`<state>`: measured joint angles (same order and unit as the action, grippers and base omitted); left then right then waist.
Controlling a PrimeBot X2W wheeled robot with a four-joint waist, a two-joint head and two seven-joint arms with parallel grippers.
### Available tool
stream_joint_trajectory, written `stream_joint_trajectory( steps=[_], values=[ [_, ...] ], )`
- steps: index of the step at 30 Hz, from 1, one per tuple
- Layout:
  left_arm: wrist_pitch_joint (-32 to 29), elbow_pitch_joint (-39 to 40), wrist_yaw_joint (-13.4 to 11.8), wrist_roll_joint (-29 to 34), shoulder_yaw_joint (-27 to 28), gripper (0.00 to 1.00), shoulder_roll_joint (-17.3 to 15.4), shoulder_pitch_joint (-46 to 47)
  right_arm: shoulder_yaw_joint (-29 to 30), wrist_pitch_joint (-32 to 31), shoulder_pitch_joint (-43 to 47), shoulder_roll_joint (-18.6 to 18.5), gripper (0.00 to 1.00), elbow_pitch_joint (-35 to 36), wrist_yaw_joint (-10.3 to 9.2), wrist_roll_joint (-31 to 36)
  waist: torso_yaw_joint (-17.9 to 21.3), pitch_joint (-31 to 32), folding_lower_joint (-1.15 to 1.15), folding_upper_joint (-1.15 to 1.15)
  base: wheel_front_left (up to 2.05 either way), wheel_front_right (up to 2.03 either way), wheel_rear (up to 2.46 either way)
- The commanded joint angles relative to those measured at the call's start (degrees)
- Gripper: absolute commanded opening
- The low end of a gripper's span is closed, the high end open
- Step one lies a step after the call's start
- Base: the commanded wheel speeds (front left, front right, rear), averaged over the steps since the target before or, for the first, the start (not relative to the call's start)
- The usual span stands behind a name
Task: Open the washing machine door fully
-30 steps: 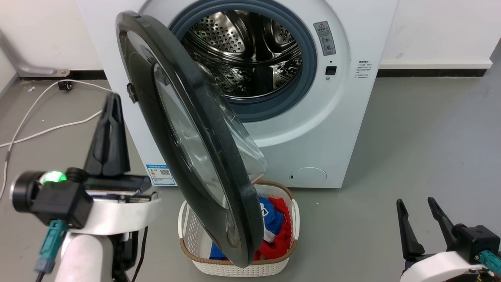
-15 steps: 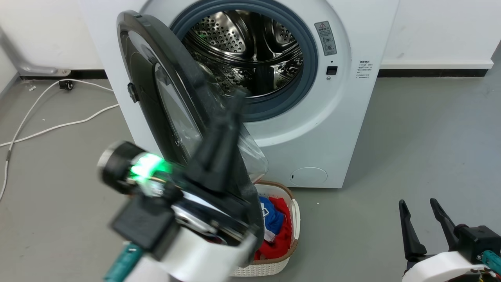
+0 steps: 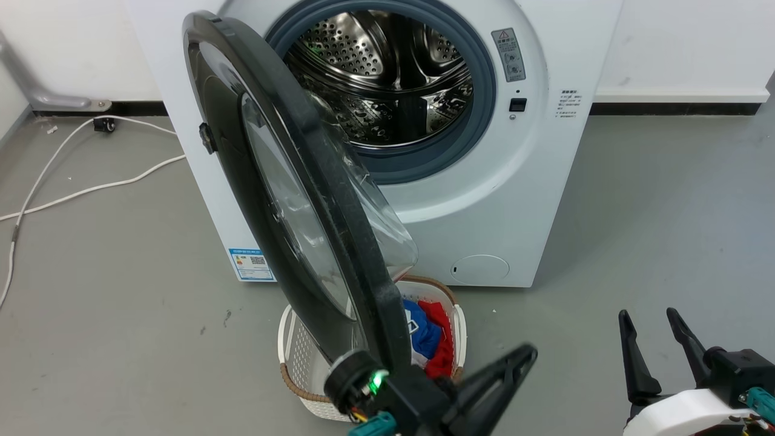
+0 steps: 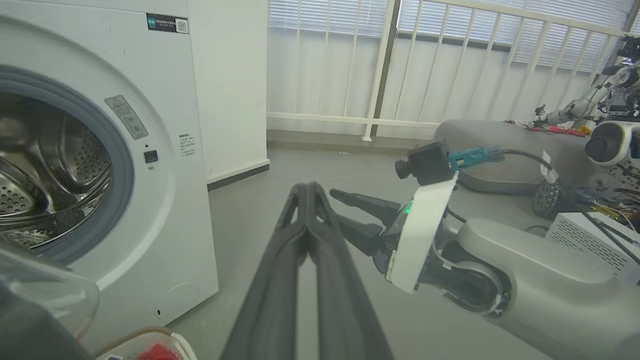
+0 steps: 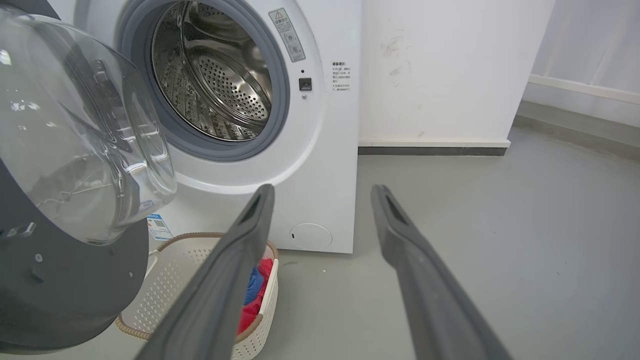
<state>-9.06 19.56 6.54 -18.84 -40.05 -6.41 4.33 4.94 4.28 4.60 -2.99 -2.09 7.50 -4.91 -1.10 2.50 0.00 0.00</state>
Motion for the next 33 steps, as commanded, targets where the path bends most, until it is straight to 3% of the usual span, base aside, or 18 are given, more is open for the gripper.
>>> stream_joint_trajectory(
  steps=[1,7,18,33],
  values=[
    [-0.5,-0.4,-0.1,-0.1,-0.2,0.00,-0.2,-0.8,0.0,0.2,-0.7,0.2,1.00,-0.1,-0.02,0.2,0.0,-0.1,0.00,0.00,0.00,0.00,0.00],
    [-2.8,-6.1,-1.8,-0.2,0.1,0.00,-1.4,-2.5,-0.2,0.0,-0.9,0.2,1.00,-0.4,-0.02,0.0,0.0,-0.8,0.00,0.00,0.00,0.00,0.00],
    [2.5,-14.3,-6.7,0.8,5.7,0.00,-0.8,0.2,-0.5,0.3,-0.9,0.2,1.00,-0.7,-0.02,-0.6,0.8,-1.2,0.00,0.00,0.00,0.00,0.00],
    [5.7,-19.2,-9.9,-0.6,10.4,0.00,-1.6,0.2,-0.3,0.4,-1.0,0.2,1.00,-1.2,-0.02,-1.4,0.3,-1.6,0.00,0.00,0.00,0.00,0.00]
  ],
)
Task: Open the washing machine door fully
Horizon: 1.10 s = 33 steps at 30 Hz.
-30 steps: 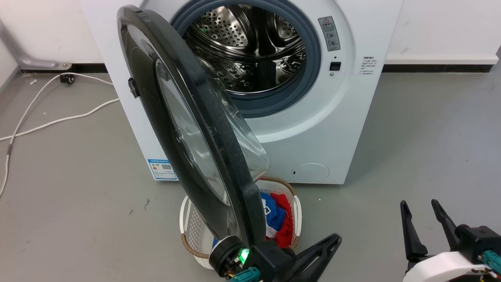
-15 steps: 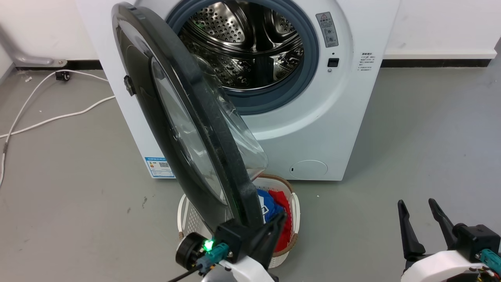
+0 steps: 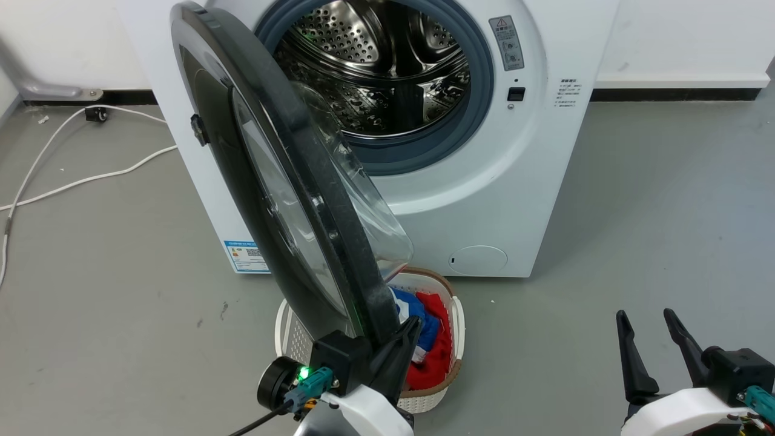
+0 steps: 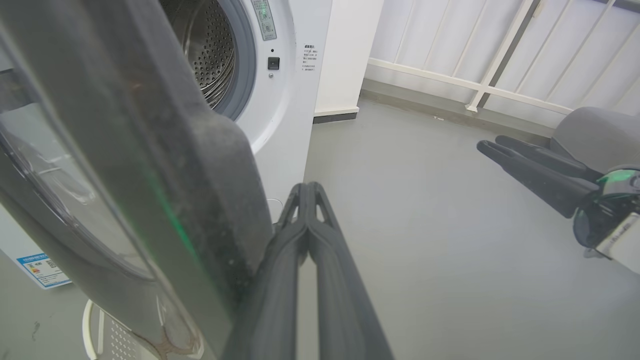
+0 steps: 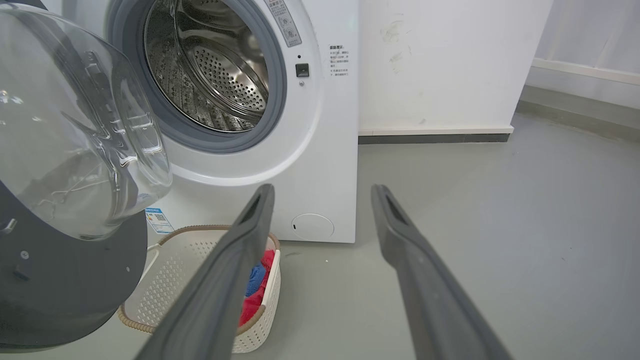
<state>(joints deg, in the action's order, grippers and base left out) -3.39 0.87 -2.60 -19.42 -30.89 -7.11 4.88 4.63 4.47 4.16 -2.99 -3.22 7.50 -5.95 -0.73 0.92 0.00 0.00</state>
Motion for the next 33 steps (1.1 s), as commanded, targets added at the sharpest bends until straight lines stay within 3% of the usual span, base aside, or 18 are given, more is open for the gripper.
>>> stream_joint_trajectory(
  steps=[1,10,20,33],
  values=[
    [0.2,-0.6,-1.0,-0.1,1.4,0.00,-0.9,-0.5,0.0,0.2,-0.6,0.2,1.00,-0.1,-0.02,-0.3,-0.2,0.0,0.00,0.00,0.00,0.00,0.00],
    [0.3,1.0,-1.9,-0.2,1.4,0.00,-1.1,-0.8,1.3,0.4,0.2,0.2,1.00,0.2,-0.02,-0.6,-3.9,-0.1,0.00,0.00,0.00,0.00,0.00],
    [0.2,4.7,-2.2,0.3,0.0,0.00,-1.0,-1.0,3.0,0.3,0.7,0.2,1.00,0.6,-0.02,-0.6,-10.5,-0.5,0.00,0.00,0.00,0.00,0.00],
    [0.4,6.9,-5.1,0.1,1.8,0.00,-1.7,-3.0,3.5,0.4,0.7,0.2,1.00,1.0,-0.02,-0.6,-18.8,-0.4,0.00,0.00,0.00,0.00,0.00]
  ],
)
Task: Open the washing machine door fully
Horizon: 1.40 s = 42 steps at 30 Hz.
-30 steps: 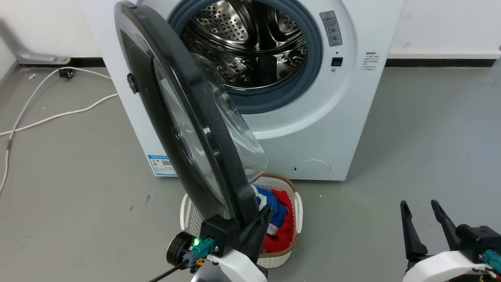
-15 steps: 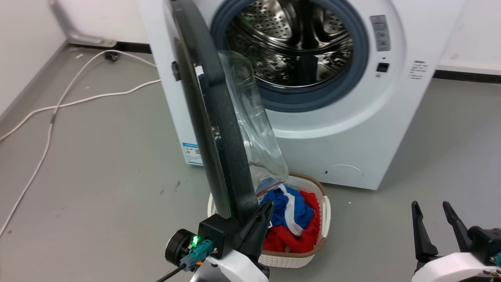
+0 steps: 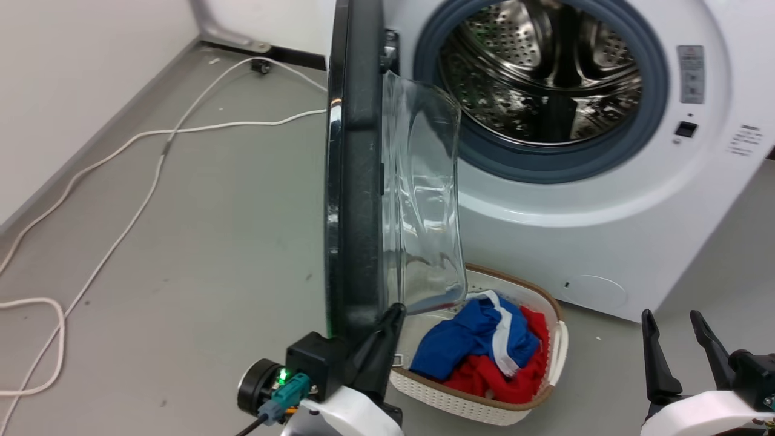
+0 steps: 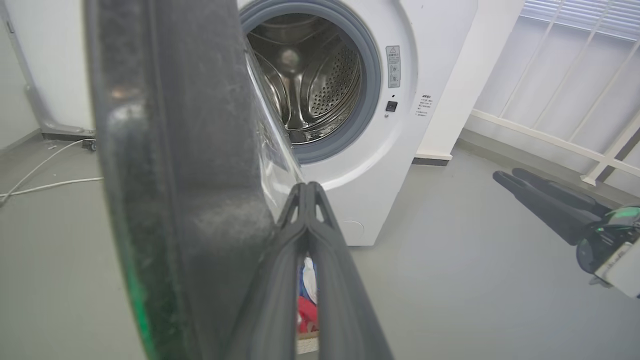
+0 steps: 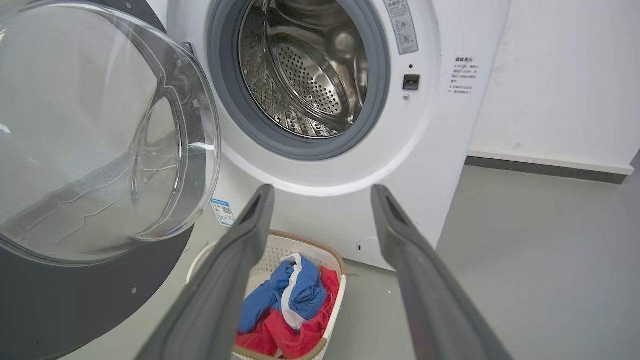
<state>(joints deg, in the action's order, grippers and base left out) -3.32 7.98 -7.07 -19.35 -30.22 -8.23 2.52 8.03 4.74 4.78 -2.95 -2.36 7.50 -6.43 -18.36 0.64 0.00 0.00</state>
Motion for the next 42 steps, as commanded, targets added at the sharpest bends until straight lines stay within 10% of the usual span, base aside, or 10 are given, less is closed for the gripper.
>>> stream_joint_trajectory(
  steps=[1,22,42],
  values=[
    [0.3,-0.2,-0.7,0.0,1.1,0.00,-0.6,-0.6,0.1,0.1,0.0,0.1,1.00,0.2,-0.02,-0.1,-1.2,-0.1,0.00,0.00,0.00,0.00,0.00],
    [4.5,-3.3,-5.3,-4.4,16.9,0.00,-7.5,2.4,0.6,-0.6,-0.8,0.1,1.00,1.8,-0.02,0.7,-4.4,-2.8,0.00,0.00,0.00,0.00,0.00],
    [11.9,-18.6,1.1,-14.3,32.6,0.00,-17.2,11.1,0.7,-2.6,-3.7,0.1,1.00,3.8,-0.02,2.5,-0.1,-8.4,0.00,0.00,0.00,0.00,0.00]
  ],
)
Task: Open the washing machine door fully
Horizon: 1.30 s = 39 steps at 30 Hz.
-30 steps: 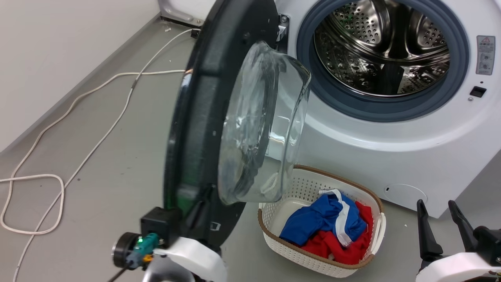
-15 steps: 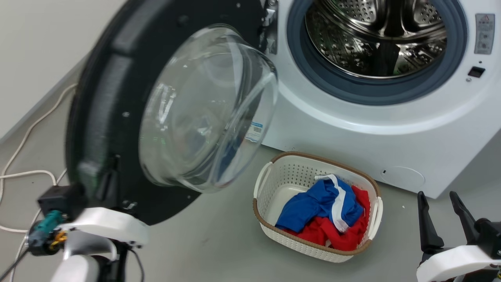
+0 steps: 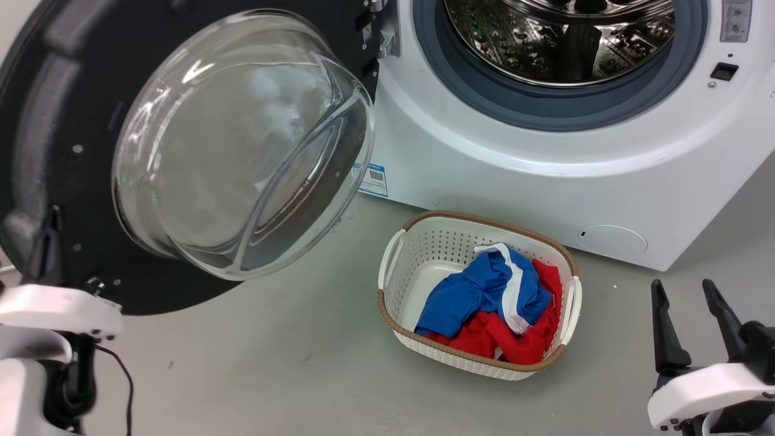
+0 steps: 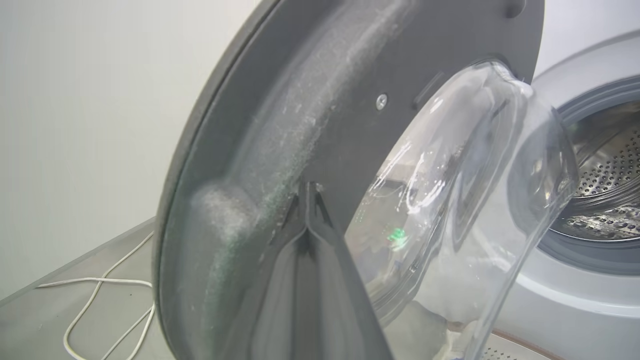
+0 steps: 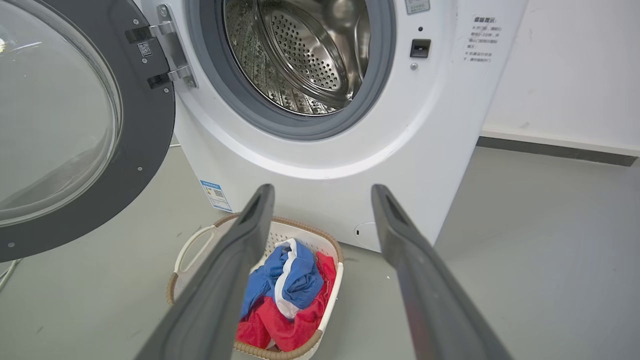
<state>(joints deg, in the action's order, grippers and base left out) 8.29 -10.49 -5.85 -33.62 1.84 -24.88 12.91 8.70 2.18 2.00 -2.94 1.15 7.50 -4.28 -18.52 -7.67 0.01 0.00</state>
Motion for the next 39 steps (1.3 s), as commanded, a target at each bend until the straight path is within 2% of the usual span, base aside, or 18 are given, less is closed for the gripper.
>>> stream_joint_trajectory(
  steps=[1,10,17,21,25,34,39],
  values=[
    [0.4,-1.0,0.2,-0.3,0.6,0.00,-0.9,1.2,0.0,-0.1,-1.1,0.1,1.00,0.3,-0.02,0.4,0.1,-0.2,-0.01,0.00,0.00,0.00,0.00],
    [1.0,-10.3,3.2,-0.9,1.0,0.00,-4.0,6.7,-0.4,0.0,-1.8,0.1,1.00,-0.3,-0.02,0.3,0.8,0.0,-0.01,0.00,0.00,0.00,0.00],
    [3.2,-11.9,3.0,0.3,-0.1,0.00,-3.2,5.1,-1.0,0.9,-1.0,0.1,1.00,-2.0,-0.02,-0.8,1.1,1.9,-0.01,0.00,0.00,0.00,0.00],
    [4.5,-9.1,2.2,1.5,-0.9,0.00,-2.2,2.2,-1.4,1.7,-0.2,0.1,1.00,-3.1,-0.02,-1.5,1.5,3.6,-0.01,0.00,0.00,0.00,0.00],
    [5.0,-4.2,0.3,2.8,-2.0,0.00,-0.5,-2.9,-2.0,2.2,0.4,0.1,1.00,-4.2,-0.02,-2.0,2.2,5.4,-0.01,0.00,0.00,0.00,0.00],
    [5.0,6.2,-4.5,7.7,-8.5,0.00,4.6,-14.0,-3.2,2.4,1.7,0.1,1.00,-4.8,-0.02,-2.2,4.5,8.1,-0.01,0.00,0.00,0.00,0.00],
    [4.3,9.8,-5.7,9.7,-11.5,0.00,6.0,-17.0,-3.7,2.1,1.8,0.1,1.00,-4.4,-0.02,-1.4,6.6,9.0,-0.01,0.00,0.00,0.00,0.00]
  ],
)
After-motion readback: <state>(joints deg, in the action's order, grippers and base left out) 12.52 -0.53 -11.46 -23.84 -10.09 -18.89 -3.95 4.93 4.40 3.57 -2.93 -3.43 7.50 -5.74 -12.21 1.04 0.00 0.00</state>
